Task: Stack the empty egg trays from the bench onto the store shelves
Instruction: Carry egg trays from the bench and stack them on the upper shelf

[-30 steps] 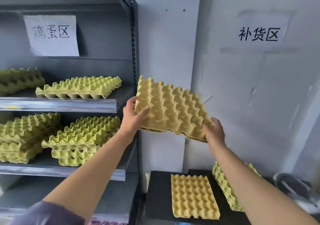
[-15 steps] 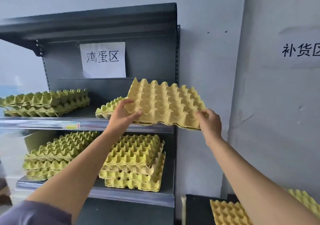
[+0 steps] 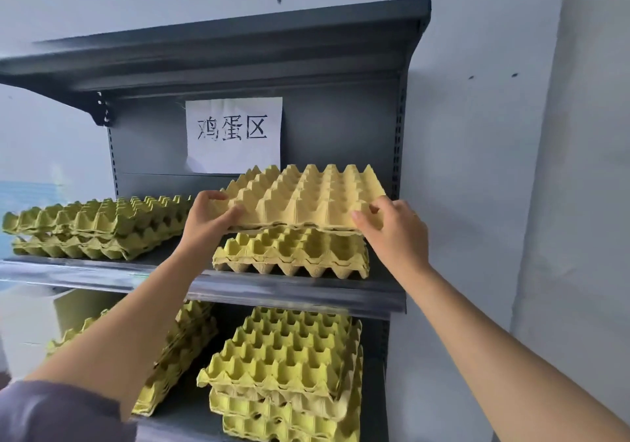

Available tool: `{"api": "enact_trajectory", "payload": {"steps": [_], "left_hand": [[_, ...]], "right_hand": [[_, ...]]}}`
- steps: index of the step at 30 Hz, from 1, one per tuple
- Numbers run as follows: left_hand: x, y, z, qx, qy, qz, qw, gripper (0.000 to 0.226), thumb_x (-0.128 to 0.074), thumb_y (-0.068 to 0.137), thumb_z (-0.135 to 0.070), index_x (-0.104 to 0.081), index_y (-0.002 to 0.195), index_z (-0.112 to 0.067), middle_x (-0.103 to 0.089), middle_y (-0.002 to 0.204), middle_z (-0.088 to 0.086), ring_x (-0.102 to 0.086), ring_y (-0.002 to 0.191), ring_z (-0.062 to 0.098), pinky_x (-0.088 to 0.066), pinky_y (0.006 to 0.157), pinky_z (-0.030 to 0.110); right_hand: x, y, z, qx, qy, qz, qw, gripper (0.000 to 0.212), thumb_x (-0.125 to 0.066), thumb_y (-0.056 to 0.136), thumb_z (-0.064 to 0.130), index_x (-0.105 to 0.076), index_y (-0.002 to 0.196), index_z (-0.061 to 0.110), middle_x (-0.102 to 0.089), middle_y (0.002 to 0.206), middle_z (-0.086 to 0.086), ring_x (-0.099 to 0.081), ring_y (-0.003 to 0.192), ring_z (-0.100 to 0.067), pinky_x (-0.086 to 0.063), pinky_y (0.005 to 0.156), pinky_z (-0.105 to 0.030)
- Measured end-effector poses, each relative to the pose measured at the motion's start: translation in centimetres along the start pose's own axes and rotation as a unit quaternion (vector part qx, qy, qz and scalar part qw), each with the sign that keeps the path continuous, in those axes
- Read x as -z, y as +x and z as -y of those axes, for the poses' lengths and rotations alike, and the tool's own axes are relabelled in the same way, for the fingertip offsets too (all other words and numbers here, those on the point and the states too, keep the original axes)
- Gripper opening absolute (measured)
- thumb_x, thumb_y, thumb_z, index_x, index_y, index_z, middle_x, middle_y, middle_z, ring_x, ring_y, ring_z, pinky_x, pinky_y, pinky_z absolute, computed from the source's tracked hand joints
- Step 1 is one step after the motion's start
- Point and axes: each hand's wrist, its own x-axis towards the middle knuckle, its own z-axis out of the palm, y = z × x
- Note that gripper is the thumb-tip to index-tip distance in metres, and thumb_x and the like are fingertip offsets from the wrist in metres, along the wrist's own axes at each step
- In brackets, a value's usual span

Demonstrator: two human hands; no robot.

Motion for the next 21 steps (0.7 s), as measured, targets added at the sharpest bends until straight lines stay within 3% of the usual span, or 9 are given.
{"api": "enact_trajectory", "payload": {"steps": [2,7,10,13,17,21], "left_hand": [[0.1,1.3,0.9,0.008,0.009,-0.002,1.000,0.041,-0.072,0.081,-0.015,-0.046,0.114,-0.014,-0.053,0.109,0.011,-0.061,0.081,0.021,-0.056,0.078,0.037],[0.6,3.5,3.7,0.034,0.013,-0.018,0.999,0.046,-0.069,0.083,-0.013,-0.045,0.123,-0.015,-0.053,0.110,0.014,-0.062,0.074,0.019,-0.056,0.055,0.021],[0.6,4.1,5.3,0.042,0.025,-0.011,0.999,0.047,-0.071,0.081,-0.022,-0.043,0.119,-0.022,-0.053,0.115,0.013,-0.063,0.089,0.029,-0.059,0.074,0.038],[0.4,3.8,6.1,0.047,0.041,-0.010,0.998,0.050,-0.068,0.069,-0.040,-0.044,0.112,-0.030,-0.054,0.117,0.009,-0.057,0.106,0.034,-0.050,0.089,0.052],[0.0,3.9,6.9,0.021,0.063,-0.020,0.998,0.048,-0.066,0.083,-0.029,-0.044,0.125,-0.020,-0.051,0.124,0.008,-0.050,0.110,0.025,-0.045,0.087,0.038],[0.6,4.2,7.3,0.000,0.080,0.000,0.997,0.051,-0.065,0.086,-0.027,-0.042,0.130,-0.017,-0.047,0.125,0.007,-0.048,0.109,0.021,-0.042,0.080,0.027]], "right_hand": [[-1.8,0.9,0.2,0.005,-0.035,-0.004,0.999,0.055,-0.034,0.082,0.067,-0.061,0.097,0.022,-0.062,0.087,-0.001,-0.058,0.072,-0.020,-0.049,0.069,-0.035],[-4.8,1.1,1.6,-0.001,-0.076,-0.008,0.997,0.045,-0.045,0.086,0.062,-0.061,0.097,0.022,-0.064,0.090,-0.002,-0.058,0.077,-0.022,-0.044,0.082,-0.039],[-5.2,0.8,2.2,-0.024,-0.120,0.010,0.992,0.047,-0.039,0.087,0.065,-0.058,0.099,0.024,-0.063,0.096,-0.003,-0.059,0.087,-0.025,-0.039,0.091,-0.045],[-5.7,-0.2,2.2,-0.044,-0.160,0.045,0.985,0.049,-0.033,0.088,0.065,-0.052,0.106,0.023,-0.064,0.098,-0.003,-0.060,0.091,-0.027,-0.034,0.097,-0.049],[-6.2,-1.1,2.1,-0.048,-0.176,0.067,0.981,0.053,-0.031,0.092,0.061,-0.042,0.127,0.023,-0.064,0.104,-0.007,-0.060,0.095,-0.030,-0.037,0.096,-0.049],[-6.4,-1.1,2.7,-0.058,-0.174,0.074,0.980,0.052,-0.030,0.094,0.058,-0.038,0.132,0.023,-0.063,0.111,-0.010,-0.060,0.098,-0.032,-0.042,0.090,-0.046]]}}
